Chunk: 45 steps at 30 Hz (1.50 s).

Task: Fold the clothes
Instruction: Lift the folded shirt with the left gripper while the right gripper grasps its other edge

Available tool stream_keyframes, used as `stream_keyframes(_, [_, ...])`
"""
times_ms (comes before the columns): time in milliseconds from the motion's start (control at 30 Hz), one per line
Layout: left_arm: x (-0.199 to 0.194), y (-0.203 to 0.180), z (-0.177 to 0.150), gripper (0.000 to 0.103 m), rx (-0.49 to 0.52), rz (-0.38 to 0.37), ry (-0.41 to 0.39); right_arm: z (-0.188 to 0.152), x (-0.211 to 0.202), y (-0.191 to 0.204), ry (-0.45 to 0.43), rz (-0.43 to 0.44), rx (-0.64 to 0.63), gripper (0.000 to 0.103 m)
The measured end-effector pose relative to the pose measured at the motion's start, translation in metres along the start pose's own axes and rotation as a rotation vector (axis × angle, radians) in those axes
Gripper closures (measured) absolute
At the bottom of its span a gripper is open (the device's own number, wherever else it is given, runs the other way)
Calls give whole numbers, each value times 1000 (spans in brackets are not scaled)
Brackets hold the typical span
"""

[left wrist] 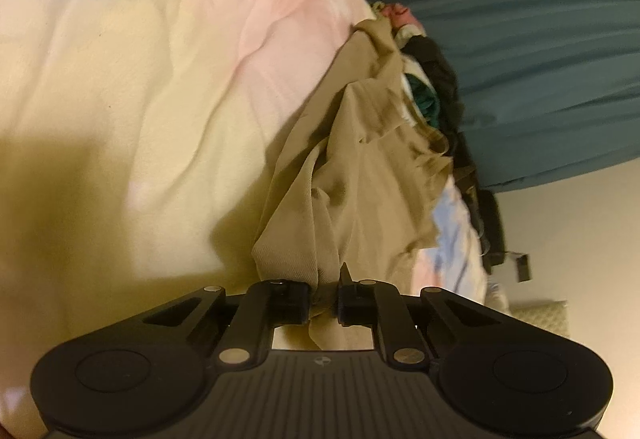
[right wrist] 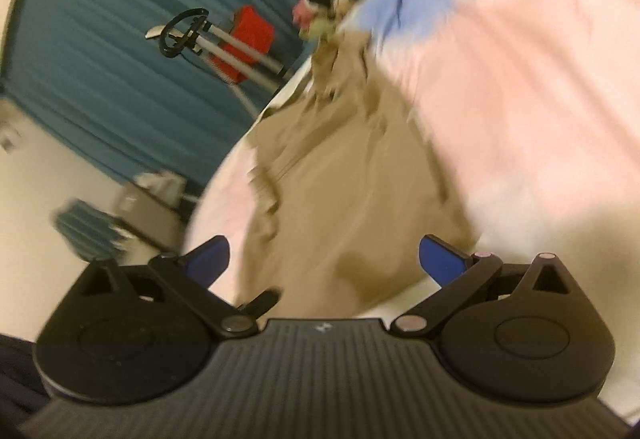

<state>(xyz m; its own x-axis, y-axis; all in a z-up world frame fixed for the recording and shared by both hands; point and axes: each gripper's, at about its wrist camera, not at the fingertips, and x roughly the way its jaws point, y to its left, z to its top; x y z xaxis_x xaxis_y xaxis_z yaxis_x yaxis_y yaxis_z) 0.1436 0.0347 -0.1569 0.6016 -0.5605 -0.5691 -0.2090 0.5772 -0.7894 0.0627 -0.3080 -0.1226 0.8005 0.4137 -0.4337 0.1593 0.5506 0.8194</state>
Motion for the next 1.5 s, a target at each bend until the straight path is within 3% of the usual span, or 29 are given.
stream_keyframes(200, [-5,0,0,91,-12,-50,-17,-9,28,-24,162,148,242,0])
stream_keyframes(300, [-8,0,0,92,-19,-75,-26,-9,43,-33,179,164,300,1])
stream_keyframes(400, [-8,-1,0,92,-16,-85,-32,-5,53,-42,138,129,334,5])
stream_keyframes(467, [-9,-2,-1,92,-15,-91,-36,-4,56,-52,90,88,376,21])
stream_keyframes(600, [-12,4,-4,92,-18,-81,-34,-7,56,-69,40,87,470,32])
stream_keyframes(700, [-11,4,-4,92,-23,-81,-34,-7,53,-69,12,71,466,40])
stream_keyframes(767, [-10,3,-4,92,-23,-83,-36,-7,52,-72,9,38,459,58])
stream_keyframes(833, [-8,2,-5,92,-24,-86,-39,-9,51,-74,7,20,462,63])
stream_keyframes(967, [-8,3,-4,92,-28,-83,-43,-9,52,-71,10,19,448,64])
stream_keyframes(1200, [-12,4,-5,92,-34,-90,-51,-12,53,-66,92,101,484,60])
stream_keyframes(1233, [-13,4,-6,92,-35,-92,-53,-13,52,-67,103,123,506,57])
stream_keyframes(1333, [-13,1,-6,92,-33,-100,-56,-15,53,-64,110,161,528,24])
stream_keyframes(1433, [-13,-2,-6,92,-25,-111,-68,-12,60,-62,117,190,523,23])
stream_keyframes(1500, [-14,-3,-7,92,-22,-116,-73,-9,60,-63,80,162,514,25])
